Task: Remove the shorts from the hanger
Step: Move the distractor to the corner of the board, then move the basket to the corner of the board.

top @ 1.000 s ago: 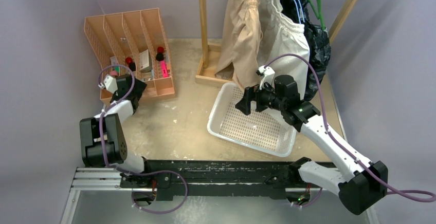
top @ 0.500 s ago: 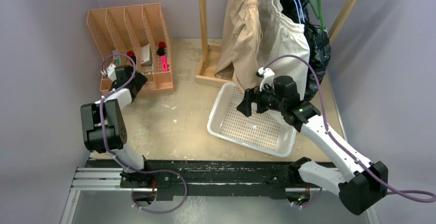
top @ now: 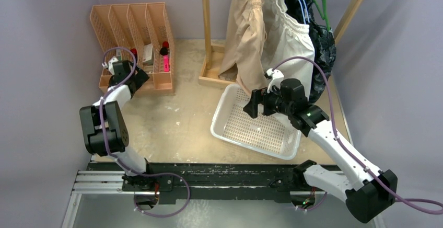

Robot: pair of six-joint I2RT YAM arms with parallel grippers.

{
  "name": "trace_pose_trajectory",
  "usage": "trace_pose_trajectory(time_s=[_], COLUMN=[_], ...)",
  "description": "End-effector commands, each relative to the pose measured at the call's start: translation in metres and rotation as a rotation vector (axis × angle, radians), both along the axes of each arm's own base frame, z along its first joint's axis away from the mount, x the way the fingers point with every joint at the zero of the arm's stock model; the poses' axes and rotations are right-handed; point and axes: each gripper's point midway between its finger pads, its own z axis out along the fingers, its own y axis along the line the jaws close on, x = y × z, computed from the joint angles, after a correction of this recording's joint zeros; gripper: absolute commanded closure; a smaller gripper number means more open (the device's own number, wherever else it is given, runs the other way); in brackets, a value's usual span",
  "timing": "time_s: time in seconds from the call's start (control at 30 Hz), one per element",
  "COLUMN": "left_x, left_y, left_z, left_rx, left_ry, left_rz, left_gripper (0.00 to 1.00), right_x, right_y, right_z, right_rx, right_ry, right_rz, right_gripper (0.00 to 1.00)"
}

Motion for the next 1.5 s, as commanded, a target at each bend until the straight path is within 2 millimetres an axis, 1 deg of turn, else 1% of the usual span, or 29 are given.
trace_pose_trajectory(time_s=[0.0,0.07,0.1,0.2,0.23,0.27,0.37,0.4,0.5,0.57,0.6,0.63,0.73,0.8,0.83,0.87,0.93,1.0,1.07,1.13,1.2,1.23,1.3,1.33,1.4,1.43,1.47], left_x=[-0.023,-0.041,-0.050,-0.071,-0.080,-0.086,-0.105,-0.111,-0.125,-0.134,-0.138,-0.142,-0.155,-0.163,-0.166,-0.170,-0.177,-0.187,-0.202,-0.216,-0.225,-0.230,-0.239,-0.241,-0.242,-0.241,-0.240], left_y=[-0.021,-0.024,-0.023,-0.025,-0.025,-0.027,-0.034,-0.035,-0.040,-0.044,-0.047,-0.049,-0.052,-0.051,-0.049,-0.046,-0.039,-0.029,-0.017,-0.005,0.004,0.008,0.015,0.017,0.017,0.016,0.015], left_z=[0.028,0.037,0.043,0.069,0.077,0.084,0.101,0.105,0.119,0.133,0.138,0.141,0.152,0.162,0.167,0.172,0.183,0.194,0.206,0.215,0.216,0.215,0.214,0.215,0.218,0.219,0.221], left_rx=[-0.078,-0.086,-0.078,-0.051,-0.034,-0.028,-0.015,-0.009,-0.006,-0.008,-0.010,-0.012,-0.007,0.008,0.020,0.032,0.052,0.074,0.101,0.136,0.169,0.188,0.214,0.222,0.224,0.220,0.214], left_ry=[-0.043,-0.043,-0.034,-0.058,-0.055,-0.065,-0.097,-0.108,-0.139,-0.168,-0.174,-0.184,-0.223,-0.246,-0.255,-0.260,-0.271,-0.277,-0.285,-0.296,-0.299,-0.282,-0.259,-0.255,-0.260,-0.264,-0.268], left_rz=[-0.019,0.003,0.010,0.010,0.009,0.007,-0.023,-0.022,-0.034,-0.040,-0.051,-0.056,-0.054,-0.039,-0.025,-0.009,0.041,0.112,0.206,0.289,0.346,0.373,0.420,0.432,0.431,0.425,0.417], left_gripper=[0.03,0.03,0.02,0.00,0.00,0.00,0.00,0.00,0.00,0.00,0.00,0.00,0.00,0.00,0.00,0.00,0.00,0.00,0.00,0.00,0.00,0.00,0.00,0.00,0.00,0.00,0.00], right_x=[0.007,0.013,0.014,0.014,0.012,0.013,0.014,0.018,0.032,0.042,0.044,0.048,0.061,0.065,0.069,0.069,0.060,0.043,0.024,0.003,-0.020,-0.028,-0.037,-0.042,-0.047,-0.049,-0.048], right_y=[0.012,0.014,0.017,0.034,0.042,0.058,0.089,0.096,0.109,0.118,0.125,0.130,0.145,0.165,0.170,0.178,0.203,0.224,0.251,0.281,0.309,0.320,0.333,0.340,0.349,0.348,0.342], right_z=[0.011,-0.002,-0.006,-0.013,-0.019,-0.006,-0.010,-0.012,-0.021,-0.030,-0.035,-0.046,-0.057,-0.064,-0.066,-0.066,-0.066,-0.065,-0.060,-0.050,-0.036,-0.029,-0.015,-0.006,0.020,0.031,0.040], right_rx=[0.084,0.067,0.055,-0.016,-0.042,-0.031,-0.067,-0.077,-0.109,-0.107,-0.103,-0.125,-0.160,-0.180,-0.195,-0.196,-0.188,-0.176,-0.136,-0.081,-0.032,-0.010,0.034,0.064,0.114,0.115,0.107], right_ry=[0.016,0.080,0.101,0.090,0.095,0.075,0.050,0.046,0.066,0.073,0.090,0.104,0.106,0.114,0.110,0.110,0.092,0.087,0.097,0.091,0.056,0.044,0.043,0.034,-0.012,-0.033,-0.053], right_rz=[-0.029,-0.082,-0.120,-0.217,-0.239,-0.241,-0.291,-0.318,-0.408,-0.451,-0.445,-0.449,-0.444,-0.367,-0.364,-0.348,-0.248,-0.186,-0.089,0.024,0.140,0.181,0.208,0.257,0.332,0.356,0.354], right_gripper=[0.02,0.06,0.06,0.01,0.01,0.01,0.00,0.00,0.00,0.00,0.00,0.00,0.00,0.00,0.00,0.00,0.01,0.01,0.01,0.01,0.01,0.01,0.00,0.01,0.01,0.01,0.01])
